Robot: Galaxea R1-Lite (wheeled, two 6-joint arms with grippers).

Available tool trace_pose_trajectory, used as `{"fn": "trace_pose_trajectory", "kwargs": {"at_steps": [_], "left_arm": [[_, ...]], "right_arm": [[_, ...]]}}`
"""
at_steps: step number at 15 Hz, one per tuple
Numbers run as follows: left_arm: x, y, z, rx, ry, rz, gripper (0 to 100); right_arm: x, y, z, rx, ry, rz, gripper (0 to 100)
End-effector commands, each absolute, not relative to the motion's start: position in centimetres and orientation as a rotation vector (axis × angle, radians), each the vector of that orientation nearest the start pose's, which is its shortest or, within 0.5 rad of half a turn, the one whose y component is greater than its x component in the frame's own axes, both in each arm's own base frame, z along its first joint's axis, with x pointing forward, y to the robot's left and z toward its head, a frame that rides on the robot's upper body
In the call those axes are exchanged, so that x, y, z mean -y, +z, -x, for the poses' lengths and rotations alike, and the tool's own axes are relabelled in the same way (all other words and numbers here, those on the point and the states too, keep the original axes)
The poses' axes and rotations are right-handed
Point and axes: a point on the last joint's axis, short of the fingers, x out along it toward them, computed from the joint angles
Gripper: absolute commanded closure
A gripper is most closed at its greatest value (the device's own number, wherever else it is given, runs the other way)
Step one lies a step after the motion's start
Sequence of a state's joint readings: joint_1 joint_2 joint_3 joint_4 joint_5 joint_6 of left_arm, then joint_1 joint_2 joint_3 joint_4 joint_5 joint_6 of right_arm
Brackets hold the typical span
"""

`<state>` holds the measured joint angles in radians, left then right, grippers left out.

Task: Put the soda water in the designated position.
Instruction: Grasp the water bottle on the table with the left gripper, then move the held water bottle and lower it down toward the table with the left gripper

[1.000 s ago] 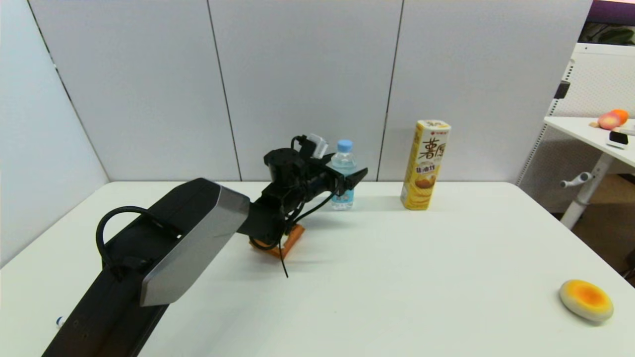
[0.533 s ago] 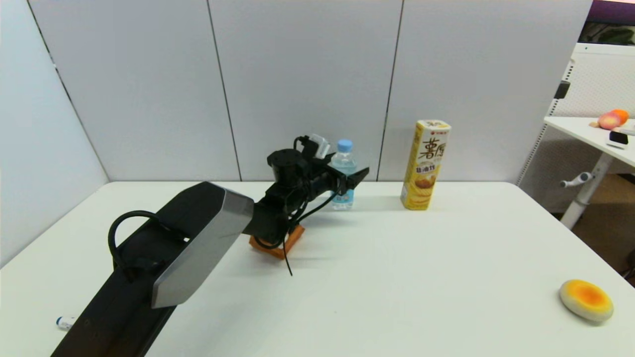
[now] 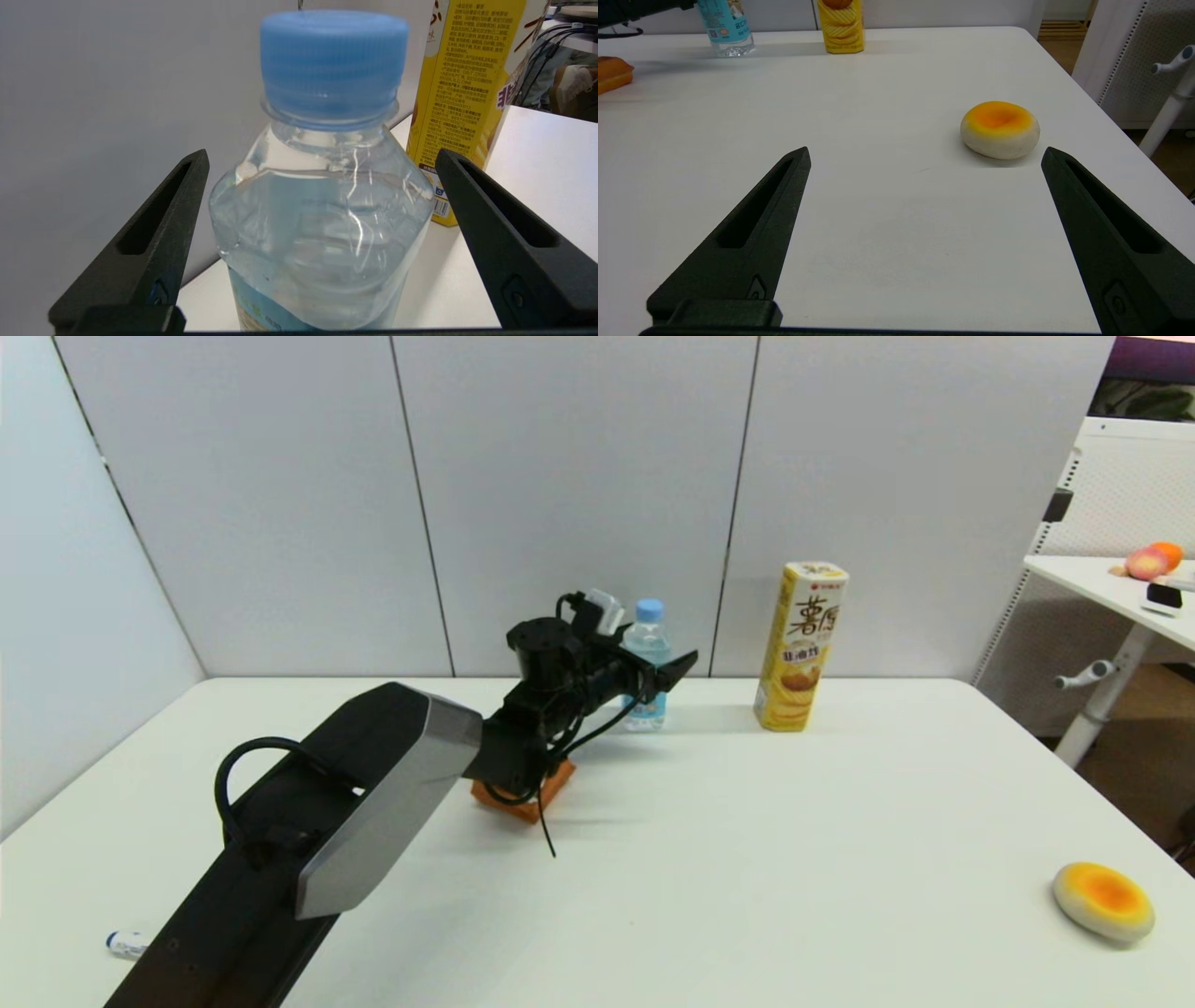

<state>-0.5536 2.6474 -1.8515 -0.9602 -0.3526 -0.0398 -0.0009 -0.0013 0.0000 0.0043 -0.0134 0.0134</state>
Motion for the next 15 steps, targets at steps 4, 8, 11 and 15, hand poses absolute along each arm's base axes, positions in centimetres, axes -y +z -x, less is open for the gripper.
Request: {"fn": "trace_pose_trajectory", "kwargs": {"at_steps": [4, 8, 11, 15], "left_arm": [[29.1, 8.6, -45.6, 0.149, -0.909, 0.054, 100], [29.1, 8.7, -45.6, 0.156, -0.909, 0.05, 100], [29.1, 9.0, -45.5, 0.165, -0.91, 0.049, 100], [28.3, 12.6, -44.3, 0.215, -0.906, 0.017, 100]], "right_arm": [[0.0, 7.5, 2.3, -0.003, -0.015, -0.014, 0], [0.0, 7.5, 2.3, -0.003, -0.015, -0.014, 0], [0.0, 7.5, 2.3, -0.003, -0.015, -0.014, 0], [0.0, 7.5, 2.3, -0.003, -0.015, -0.014, 0]]}}
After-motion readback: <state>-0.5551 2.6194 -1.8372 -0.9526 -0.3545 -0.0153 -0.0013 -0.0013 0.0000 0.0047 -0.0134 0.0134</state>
